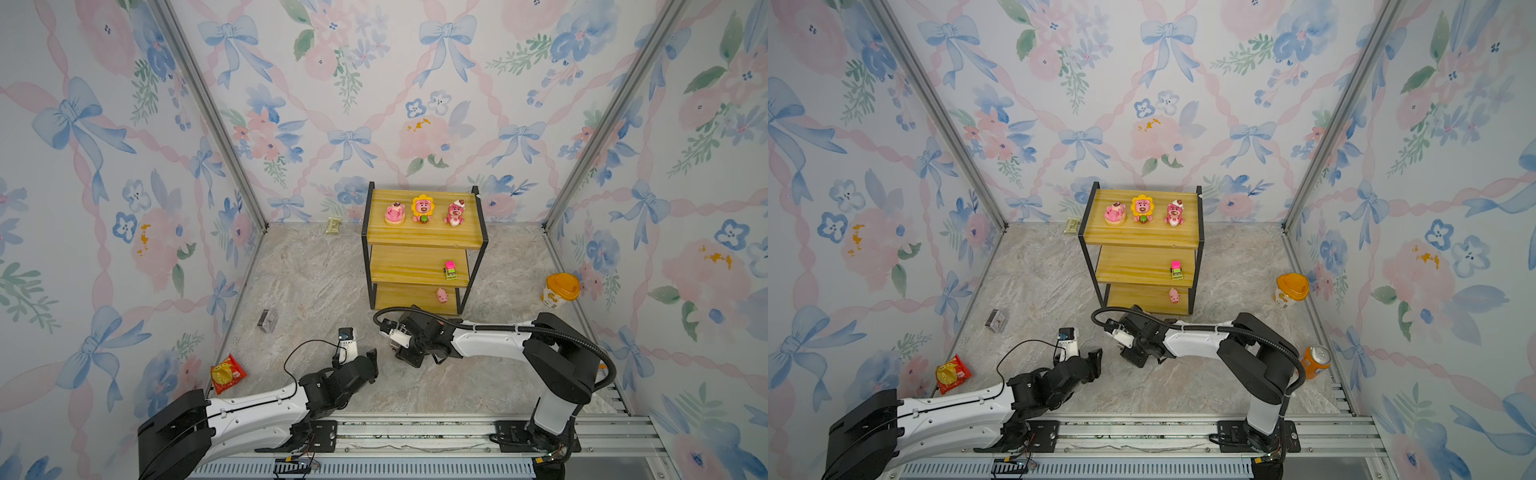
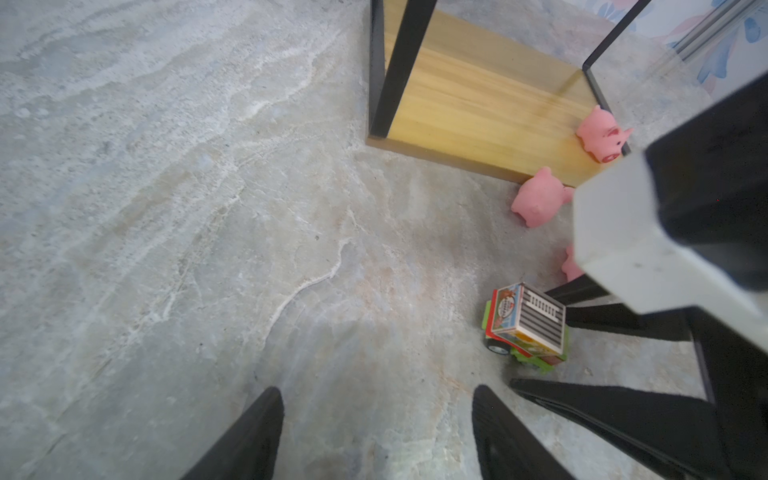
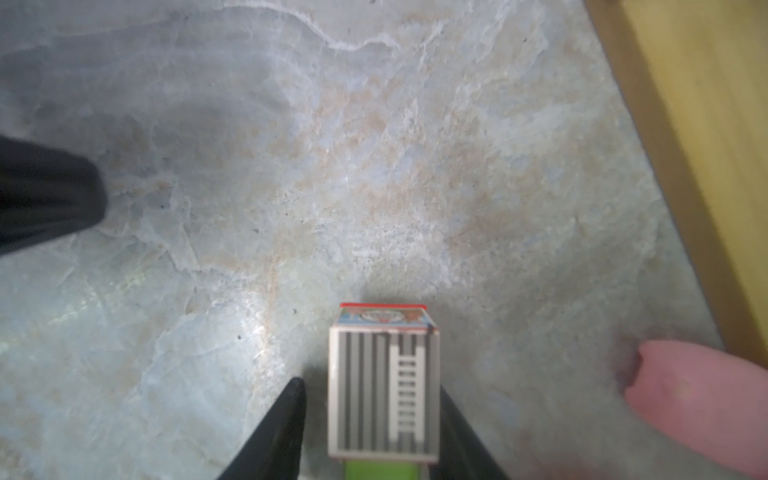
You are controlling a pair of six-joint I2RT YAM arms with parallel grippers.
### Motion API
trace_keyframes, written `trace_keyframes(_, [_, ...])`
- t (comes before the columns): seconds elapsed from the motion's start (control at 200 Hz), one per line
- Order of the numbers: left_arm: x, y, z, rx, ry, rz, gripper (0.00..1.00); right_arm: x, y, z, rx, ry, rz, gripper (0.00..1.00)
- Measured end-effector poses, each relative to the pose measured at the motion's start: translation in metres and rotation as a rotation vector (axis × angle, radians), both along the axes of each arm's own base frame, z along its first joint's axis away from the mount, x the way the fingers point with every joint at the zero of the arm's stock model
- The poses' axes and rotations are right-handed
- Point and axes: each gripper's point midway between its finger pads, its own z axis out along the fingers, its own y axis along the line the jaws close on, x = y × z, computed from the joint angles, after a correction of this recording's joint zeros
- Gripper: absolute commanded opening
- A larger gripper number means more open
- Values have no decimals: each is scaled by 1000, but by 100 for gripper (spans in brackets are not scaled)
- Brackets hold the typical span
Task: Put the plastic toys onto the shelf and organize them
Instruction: 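Close the right gripper on the green ladder truck and lift it, then carry the ladder truck with the right gripper onto the middle shelf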
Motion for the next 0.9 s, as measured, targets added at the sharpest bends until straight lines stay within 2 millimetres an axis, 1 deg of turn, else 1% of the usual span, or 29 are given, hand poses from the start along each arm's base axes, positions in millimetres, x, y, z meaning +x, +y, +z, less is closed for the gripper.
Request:
trace_keyframes(0.155, [1,1,0,0,0,4,73,-1,-1,-1,33,-10,-13,47])
trace_keyframes(0.37, [1,1,-1,2,1,5,73,0,3,-1,127,-38,-46,47])
trace_keyframes(0.61, [0,2,-6,24,14,5,73,4,9,0,202,-60,-76,47])
trace_keyframes(0.68, [0,3,-7,29,16,5,73,5,11,0,212,-63,-81,44])
trace_keyframes(0.775, [0,3,-7,30,17,5,73,7,11,-1,220,-67,-89,36])
trace_keyframes(0.9, [0,3,-8,31,17,5,73,6,11,-1,233,-72,-94,33])
